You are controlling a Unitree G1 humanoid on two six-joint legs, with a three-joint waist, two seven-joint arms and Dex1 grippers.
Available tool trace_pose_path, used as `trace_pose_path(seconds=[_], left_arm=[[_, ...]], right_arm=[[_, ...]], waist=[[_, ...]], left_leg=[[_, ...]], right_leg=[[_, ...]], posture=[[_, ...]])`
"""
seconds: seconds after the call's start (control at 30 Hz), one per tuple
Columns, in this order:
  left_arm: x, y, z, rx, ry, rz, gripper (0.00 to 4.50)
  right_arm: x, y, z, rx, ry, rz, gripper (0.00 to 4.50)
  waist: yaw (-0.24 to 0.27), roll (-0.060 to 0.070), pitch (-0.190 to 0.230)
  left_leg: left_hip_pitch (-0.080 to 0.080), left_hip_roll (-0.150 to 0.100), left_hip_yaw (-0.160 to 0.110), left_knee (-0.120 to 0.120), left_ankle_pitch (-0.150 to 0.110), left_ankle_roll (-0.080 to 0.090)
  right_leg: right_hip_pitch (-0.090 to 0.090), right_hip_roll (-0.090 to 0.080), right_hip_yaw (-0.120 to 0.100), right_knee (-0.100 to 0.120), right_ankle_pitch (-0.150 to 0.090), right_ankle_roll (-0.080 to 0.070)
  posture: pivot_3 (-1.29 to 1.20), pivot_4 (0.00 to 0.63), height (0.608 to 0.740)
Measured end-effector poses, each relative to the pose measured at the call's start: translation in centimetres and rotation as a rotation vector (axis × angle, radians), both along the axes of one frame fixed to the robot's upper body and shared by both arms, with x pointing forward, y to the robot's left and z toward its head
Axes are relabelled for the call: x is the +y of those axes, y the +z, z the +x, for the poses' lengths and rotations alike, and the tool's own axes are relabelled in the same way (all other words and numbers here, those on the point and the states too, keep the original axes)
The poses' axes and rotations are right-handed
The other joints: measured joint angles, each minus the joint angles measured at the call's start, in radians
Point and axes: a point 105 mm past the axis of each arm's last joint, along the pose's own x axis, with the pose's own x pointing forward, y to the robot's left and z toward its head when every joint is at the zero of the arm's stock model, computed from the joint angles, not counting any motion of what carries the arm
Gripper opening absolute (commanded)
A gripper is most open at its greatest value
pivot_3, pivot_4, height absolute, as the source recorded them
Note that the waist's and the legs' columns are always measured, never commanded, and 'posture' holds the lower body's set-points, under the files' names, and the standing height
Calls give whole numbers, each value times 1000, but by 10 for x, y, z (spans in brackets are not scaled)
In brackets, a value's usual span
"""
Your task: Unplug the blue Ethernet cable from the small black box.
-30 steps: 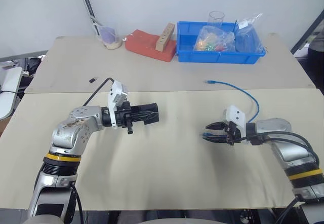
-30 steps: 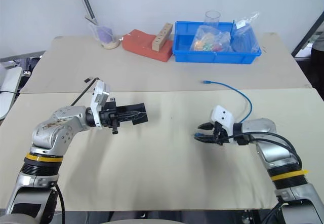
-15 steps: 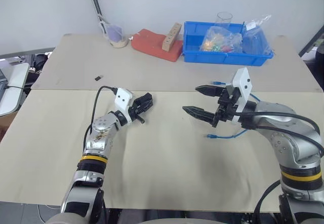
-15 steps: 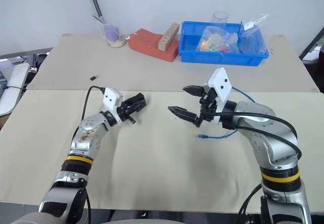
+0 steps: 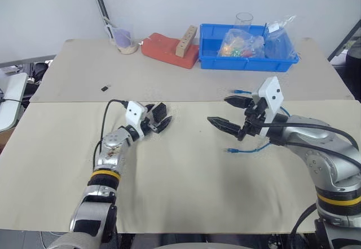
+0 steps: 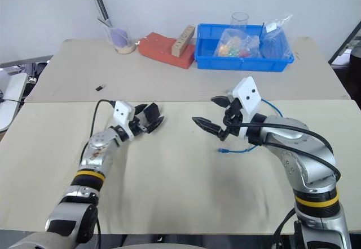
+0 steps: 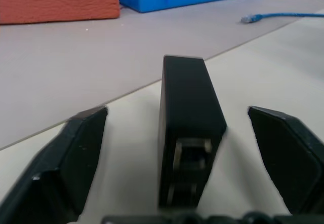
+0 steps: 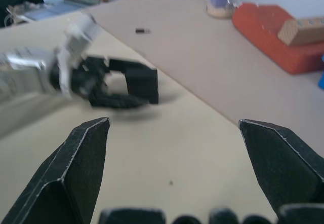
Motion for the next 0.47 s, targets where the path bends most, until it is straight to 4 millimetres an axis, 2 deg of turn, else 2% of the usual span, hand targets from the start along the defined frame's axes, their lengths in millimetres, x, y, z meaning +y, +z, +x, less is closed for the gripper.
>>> trace_pose_path(seconds=[0.07,0.2,0.3,0.4,0.47], left_arm=[[19,7,-12,22,4,28,4476],[49,19,-49,137,-59,168,4476],[69,49,-69,192,-69,238,4476],[64,77,-79,155,-106,258,4476],[59,78,-81,162,-118,261,4476]], right_arm=[[-8,-5,0,14,0,-36,4500],[-30,-14,2,60,-6,-92,4500],[-54,-10,6,77,-47,-112,4500],[-59,-7,5,68,-34,-115,4500],[-62,-11,5,82,-42,-116,4500]], waist=[[-2,0,0],[-10,0,0],[-8,0,2],[-3,0,2],[-4,0,2]], left_leg=[[0,0,0,0,0,0],[1,1,0,-1,0,0],[2,2,0,-1,0,0],[2,2,0,-1,0,0],[2,1,1,-1,0,0]], right_leg=[[0,0,0,0,0,0],[0,0,0,0,0,0],[1,-1,0,-1,0,0],[2,-1,0,-2,0,0],[2,-1,0,-2,0,0]], posture=[[0,150,740],[0,150,740],[0,150,740],[0,150,740],[0,150,740]])
